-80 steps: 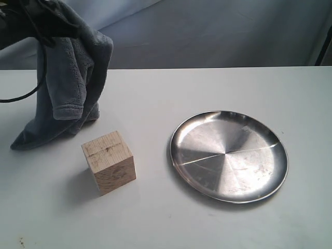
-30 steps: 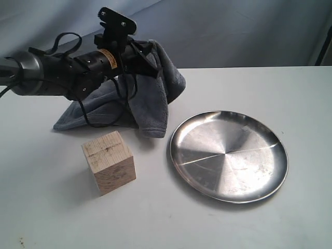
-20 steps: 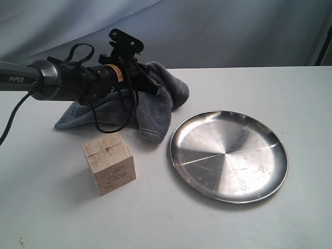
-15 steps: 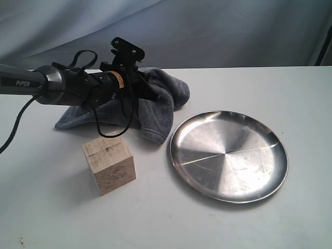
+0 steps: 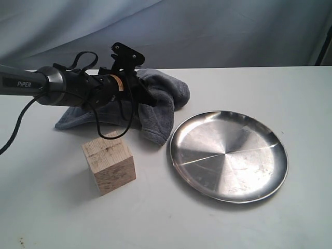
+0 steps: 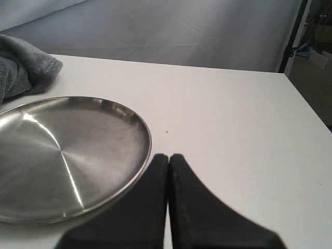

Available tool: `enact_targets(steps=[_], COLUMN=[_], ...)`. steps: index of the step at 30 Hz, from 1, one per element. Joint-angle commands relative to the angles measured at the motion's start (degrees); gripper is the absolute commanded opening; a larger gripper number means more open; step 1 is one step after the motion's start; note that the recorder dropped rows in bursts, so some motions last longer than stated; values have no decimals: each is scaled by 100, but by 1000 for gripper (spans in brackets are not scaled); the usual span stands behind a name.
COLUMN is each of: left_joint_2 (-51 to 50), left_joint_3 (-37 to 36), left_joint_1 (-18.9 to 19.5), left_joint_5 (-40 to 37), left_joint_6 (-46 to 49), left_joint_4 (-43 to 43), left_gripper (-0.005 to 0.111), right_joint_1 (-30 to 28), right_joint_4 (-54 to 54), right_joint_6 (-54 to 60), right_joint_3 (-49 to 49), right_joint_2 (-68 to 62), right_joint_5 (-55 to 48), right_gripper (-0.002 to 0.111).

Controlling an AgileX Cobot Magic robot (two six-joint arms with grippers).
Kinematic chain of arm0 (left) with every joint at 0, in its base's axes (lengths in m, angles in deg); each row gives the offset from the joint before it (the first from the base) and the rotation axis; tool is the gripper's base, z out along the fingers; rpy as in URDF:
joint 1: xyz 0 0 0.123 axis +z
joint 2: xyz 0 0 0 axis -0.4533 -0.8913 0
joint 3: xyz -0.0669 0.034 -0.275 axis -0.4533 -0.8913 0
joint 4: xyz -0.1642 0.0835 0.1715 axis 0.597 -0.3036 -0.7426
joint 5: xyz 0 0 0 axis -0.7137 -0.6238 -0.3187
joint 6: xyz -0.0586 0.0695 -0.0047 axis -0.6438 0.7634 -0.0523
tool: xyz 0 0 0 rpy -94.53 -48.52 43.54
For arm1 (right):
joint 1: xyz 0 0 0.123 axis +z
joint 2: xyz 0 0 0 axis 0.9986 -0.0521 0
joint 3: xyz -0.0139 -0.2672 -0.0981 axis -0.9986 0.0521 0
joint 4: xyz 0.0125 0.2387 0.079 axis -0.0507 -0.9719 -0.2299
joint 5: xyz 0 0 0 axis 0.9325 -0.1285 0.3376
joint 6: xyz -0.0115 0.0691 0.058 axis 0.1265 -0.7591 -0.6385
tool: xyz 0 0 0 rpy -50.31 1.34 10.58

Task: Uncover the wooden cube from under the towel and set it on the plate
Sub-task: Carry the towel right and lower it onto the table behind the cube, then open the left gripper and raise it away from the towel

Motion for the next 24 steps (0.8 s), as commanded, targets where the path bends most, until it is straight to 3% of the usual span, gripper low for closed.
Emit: enact_targets(steps=[1,3,5,11,15,20,24], left_joint_2=[84,202,373,1112,1952,2917,3572], left_joint_3=[25,25,25,25,25,-69,-659], left_joint_1=[-20,-20,-20,-20,-20,-20,-20], left_joint_5=[-371,-434,-534,-986,-2267,-3953,-4352], left_joint_6=[-55,-88,-271,-789,-739,-140,607], left_joint_4=[13,13,13,13,-82,-155,389], left_gripper=[73,91,99,99,99,99,99], right_joint_1=[13,13,13,13,13,13,13], right_joint_4=[48,48,48,48,48,48,48], right_joint_6=[12,12,12,12,12,12,12], right_joint_3=[20,20,20,20,20,20,20], right_joint_2=[31,31,31,31,31,31,31], right_joint_5=[2,2,2,2,2,2,2], right_gripper=[0,0,0,0,0,0,0])
